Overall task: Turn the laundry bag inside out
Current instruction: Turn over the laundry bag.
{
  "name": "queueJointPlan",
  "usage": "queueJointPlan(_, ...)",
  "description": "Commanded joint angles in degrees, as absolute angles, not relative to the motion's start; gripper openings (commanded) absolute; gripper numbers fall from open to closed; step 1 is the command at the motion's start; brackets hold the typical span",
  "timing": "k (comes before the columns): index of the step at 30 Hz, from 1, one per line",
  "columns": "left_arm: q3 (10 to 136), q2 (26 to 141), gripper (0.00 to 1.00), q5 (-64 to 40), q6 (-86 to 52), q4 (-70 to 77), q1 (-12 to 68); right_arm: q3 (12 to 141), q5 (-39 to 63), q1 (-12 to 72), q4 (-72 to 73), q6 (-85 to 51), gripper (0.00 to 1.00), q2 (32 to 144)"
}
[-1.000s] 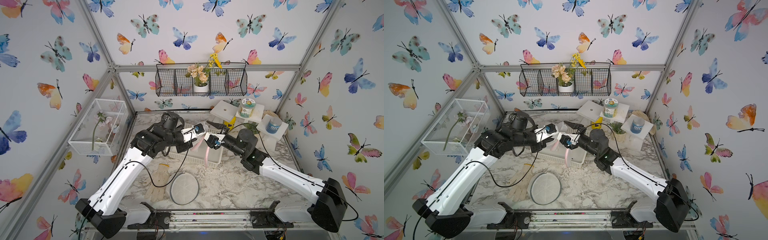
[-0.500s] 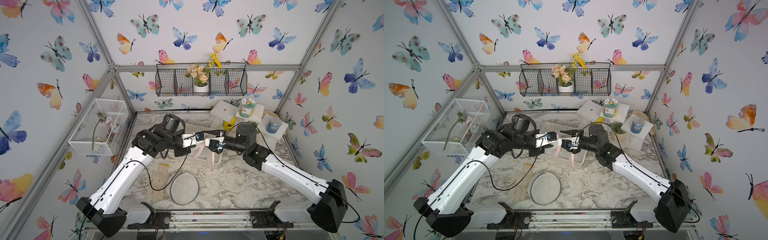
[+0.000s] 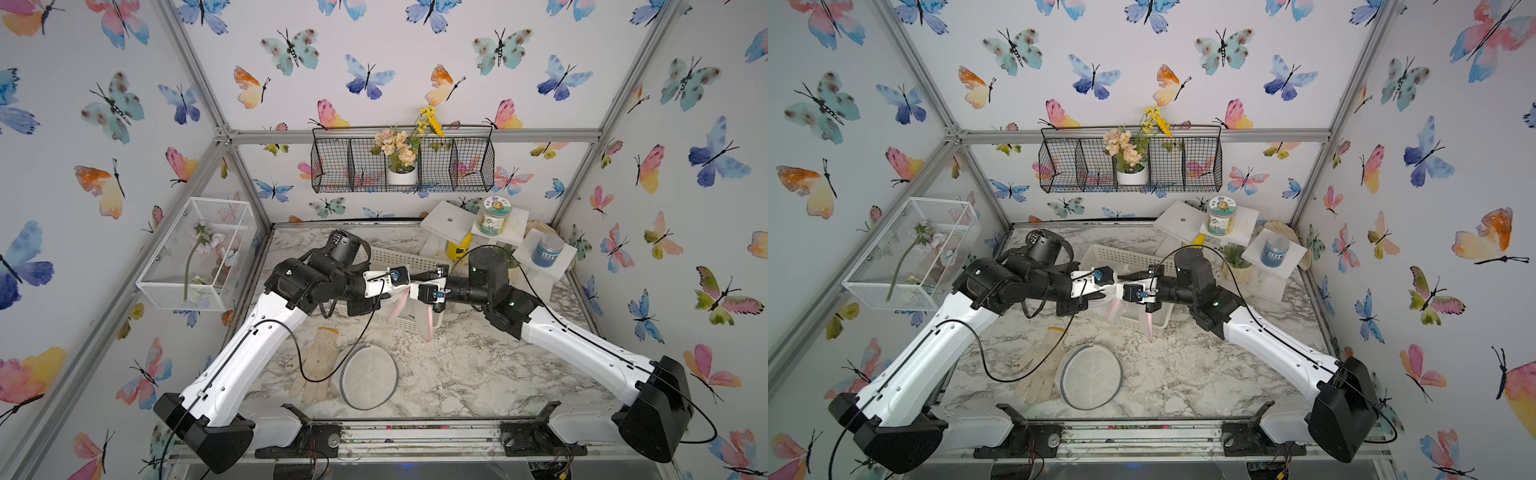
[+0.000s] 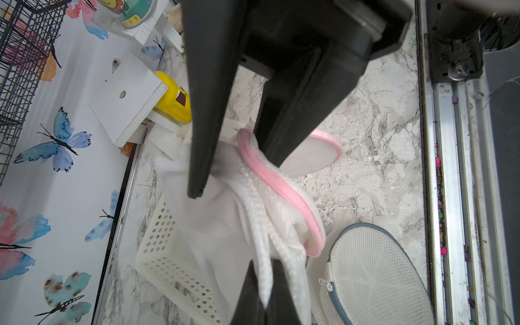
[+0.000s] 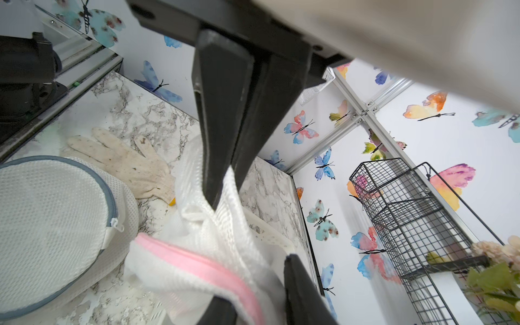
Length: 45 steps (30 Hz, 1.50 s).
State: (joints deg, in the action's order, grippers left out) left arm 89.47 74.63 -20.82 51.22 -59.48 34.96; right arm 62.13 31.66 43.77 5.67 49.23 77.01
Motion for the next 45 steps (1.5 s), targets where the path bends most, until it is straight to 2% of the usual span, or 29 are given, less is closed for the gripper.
queueJointPlan(1,90.4,75.1,0.00,-24.7,50.7,-56.2,36.6,63.2,30.1,44.3,1.4,51.8,0.26,78.8)
queueJointPlan(5,90.2,74.8,0.01,-24.5,50.2,-54.9,37.0,62.5,29.0,44.3,1.1,52.6,0.19,78.4)
queueJointPlan(9,89.6,74.5,0.11,-24.3,49.0,-52.8,37.4,62.1,29.9,44.3,1.1,51.7,0.07,78.0)
queueJointPlan(11,89.0,74.1,0.18,-23.7,48.2,-51.0,37.4,61.7,29.8,44.3,1.3,50.8,0.03,77.7)
queueJointPlan(13,87.5,73.0,0.31,-21.7,47.0,-47.7,37.4,60.8,29.6,44.2,1.9,48.9,0.03,77.1)
queueJointPlan(15,85.7,71.4,0.37,-19.5,46.5,-44.3,37.4,59.3,30.2,43.9,2.8,46.5,0.03,76.2)
queueJointPlan(19,81.4,67.4,0.58,-11.8,43.9,-34.1,37.4,55.3,31.5,42.0,6.2,37.0,0.03,73.5)
queueJointPlan(22,78.0,63.4,0.66,-7.4,41.6,-25.9,37.4,52.3,27.9,41.0,9.3,26.8,0.03,71.1)
queueJointPlan(27,69.9,56.7,0.69,-8.8,35.2,-16.8,37.4,52.3,16.4,40.8,9.5,9.2,0.02,68.8)
queueJointPlan(31,62.0,54.5,0.68,-13.3,28.9,-12.2,39.0,57.9,9.7,40.8,3.1,-0.8,0.02,70.2)
queueJointPlan(36,53.0,54.6,0.68,-4.6,28.3,-2.5,45.7,66.1,10.2,40.8,-6.6,-3.1,0.02,72.9)
queueJointPlan(45,49.1,56.6,0.71,10.3,31.9,8.6,46.0,70.1,12.3,40.8,-11.9,-0.6,0.02,71.5)
